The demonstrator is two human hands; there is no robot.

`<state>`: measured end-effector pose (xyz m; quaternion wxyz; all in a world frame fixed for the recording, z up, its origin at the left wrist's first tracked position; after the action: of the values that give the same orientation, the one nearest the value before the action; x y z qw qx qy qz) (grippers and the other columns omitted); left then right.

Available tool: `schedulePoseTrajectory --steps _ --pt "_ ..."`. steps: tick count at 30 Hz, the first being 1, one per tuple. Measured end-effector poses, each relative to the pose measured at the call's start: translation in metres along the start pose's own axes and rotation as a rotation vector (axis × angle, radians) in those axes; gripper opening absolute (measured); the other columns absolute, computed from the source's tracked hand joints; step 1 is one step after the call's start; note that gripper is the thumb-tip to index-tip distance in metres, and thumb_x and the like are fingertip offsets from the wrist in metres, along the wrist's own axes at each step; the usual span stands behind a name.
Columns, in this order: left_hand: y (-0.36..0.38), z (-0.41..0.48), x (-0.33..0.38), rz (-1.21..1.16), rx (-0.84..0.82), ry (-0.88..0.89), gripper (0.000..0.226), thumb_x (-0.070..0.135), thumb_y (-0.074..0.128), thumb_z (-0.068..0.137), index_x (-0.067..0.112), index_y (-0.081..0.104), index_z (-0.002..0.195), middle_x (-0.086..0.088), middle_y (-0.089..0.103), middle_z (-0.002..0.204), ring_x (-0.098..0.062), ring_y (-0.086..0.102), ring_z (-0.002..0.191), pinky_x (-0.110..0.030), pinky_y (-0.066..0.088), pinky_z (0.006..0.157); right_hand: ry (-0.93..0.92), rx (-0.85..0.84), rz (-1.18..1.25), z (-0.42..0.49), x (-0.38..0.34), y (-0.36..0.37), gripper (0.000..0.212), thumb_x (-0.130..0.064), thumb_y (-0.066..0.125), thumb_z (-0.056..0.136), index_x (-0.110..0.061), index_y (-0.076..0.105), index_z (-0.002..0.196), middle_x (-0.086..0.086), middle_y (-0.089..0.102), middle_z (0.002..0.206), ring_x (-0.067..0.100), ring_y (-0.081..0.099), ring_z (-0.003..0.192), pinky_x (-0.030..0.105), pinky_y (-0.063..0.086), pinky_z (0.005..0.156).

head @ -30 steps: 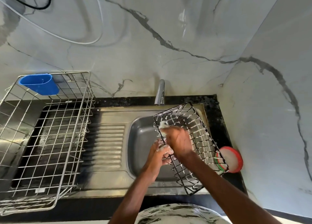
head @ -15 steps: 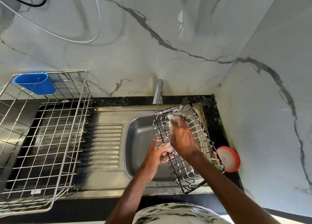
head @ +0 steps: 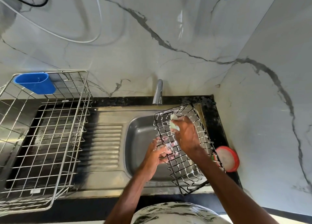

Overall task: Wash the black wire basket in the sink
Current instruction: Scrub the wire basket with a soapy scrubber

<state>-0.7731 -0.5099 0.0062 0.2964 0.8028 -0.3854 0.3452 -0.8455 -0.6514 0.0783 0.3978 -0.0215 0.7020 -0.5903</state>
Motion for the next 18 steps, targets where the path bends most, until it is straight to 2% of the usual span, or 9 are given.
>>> schedulePoseTrajectory --steps 3,5,7,9,11,13,14,16,18 --pt "0.004 -0.004 0.003 -0.004 -0.020 0.030 0.084 0.028 0.064 0.072 0.020 0.037 0.152 -0.010 0.053 0.129 -0.014 0.060 0.094 -0.028 0.050 0.066 0.002 0.069 0.142 -0.003 -0.005 -0.003 0.033 0.000 0.058 0.094 -0.010 0.071 0.122 0.015 0.061 0.121 0.029 0.060 0.104 0.018 0.040 0.082" --pt "0.004 -0.004 0.005 -0.004 -0.017 0.060 0.077 0.026 0.064 0.071 0.023 0.044 0.145 -0.003 0.058 0.119 -0.015 0.060 0.093 -0.030 0.048 0.068 -0.089 0.057 0.157 -0.004 -0.019 0.000 0.032 0.006 0.058 0.092 -0.008 0.074 0.117 0.016 0.066 0.115 0.023 0.064 0.092 0.015 0.049 0.078" --pt "0.003 -0.003 0.005 0.015 -0.009 0.059 0.081 0.027 0.065 0.071 0.023 0.042 0.149 -0.001 0.060 0.110 -0.017 0.061 0.093 -0.031 0.049 0.072 -0.267 -0.009 0.107 -0.009 -0.040 0.009 0.033 0.012 0.058 0.089 -0.005 0.075 0.111 0.014 0.070 0.111 0.015 0.066 0.086 0.014 0.055 0.075" --pt "0.005 -0.003 0.006 0.032 -0.013 0.056 0.080 0.029 0.065 0.072 0.028 0.041 0.148 0.000 0.060 0.113 -0.019 0.061 0.096 -0.034 0.049 0.078 -0.359 -0.017 0.031 -0.011 -0.043 0.012 0.025 0.007 0.057 0.090 -0.004 0.076 0.104 0.013 0.070 0.108 0.020 0.067 0.090 0.029 0.058 0.079" --pt "0.006 -0.004 0.009 0.044 -0.023 0.069 0.073 0.029 0.065 0.072 0.032 0.043 0.142 0.000 0.060 0.115 -0.018 0.063 0.097 -0.038 0.050 0.083 -0.289 0.066 0.033 -0.002 -0.022 0.003 0.023 -0.008 0.055 0.094 -0.007 0.075 0.105 0.012 0.068 0.110 0.025 0.062 0.099 0.041 0.054 0.087" --pt "0.004 -0.004 0.011 0.060 -0.021 0.076 0.067 0.028 0.064 0.072 0.030 0.048 0.137 0.000 0.061 0.112 -0.017 0.065 0.096 -0.045 0.052 0.089 -0.138 0.182 0.028 0.007 0.007 -0.010 0.026 -0.004 0.054 0.093 -0.011 0.075 0.108 0.008 0.066 0.111 0.026 0.061 0.102 0.047 0.053 0.086" --pt "0.004 -0.004 0.012 0.072 -0.019 0.079 0.062 0.028 0.064 0.072 0.030 0.050 0.133 -0.001 0.062 0.111 -0.018 0.065 0.097 -0.049 0.053 0.094 -0.109 0.244 0.041 0.008 0.015 -0.017 0.027 -0.001 0.054 0.094 -0.012 0.075 0.109 0.004 0.066 0.108 0.021 0.063 0.099 0.045 0.055 0.082" --pt "0.005 -0.003 0.015 0.103 -0.024 0.082 0.053 0.029 0.065 0.072 0.036 0.053 0.123 -0.004 0.062 0.111 -0.019 0.065 0.099 -0.049 0.053 0.092 -0.155 0.295 0.097 -0.002 0.004 -0.024 0.026 -0.002 0.053 0.097 -0.011 0.075 0.105 -0.009 0.065 0.101 -0.001 0.062 0.083 0.024 0.056 0.063" --pt "0.007 -0.003 0.016 0.115 -0.022 0.073 0.053 0.031 0.070 0.069 0.038 0.054 0.119 -0.006 0.064 0.107 -0.021 0.064 0.101 -0.040 0.052 0.085 -0.284 0.224 0.052 -0.020 -0.030 -0.015 0.027 -0.002 0.049 0.097 -0.009 0.075 0.100 -0.007 0.065 0.097 -0.002 0.060 0.069 0.006 0.041 0.047"
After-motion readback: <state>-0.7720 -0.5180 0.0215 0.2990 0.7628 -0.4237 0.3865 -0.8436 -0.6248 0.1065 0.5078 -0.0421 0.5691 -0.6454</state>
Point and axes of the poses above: each hand's wrist, its own z-axis towards the middle knuckle, its own y-axis out of the palm, x = y × z, the point moved 9 cm from there along z, towards the middle knuckle
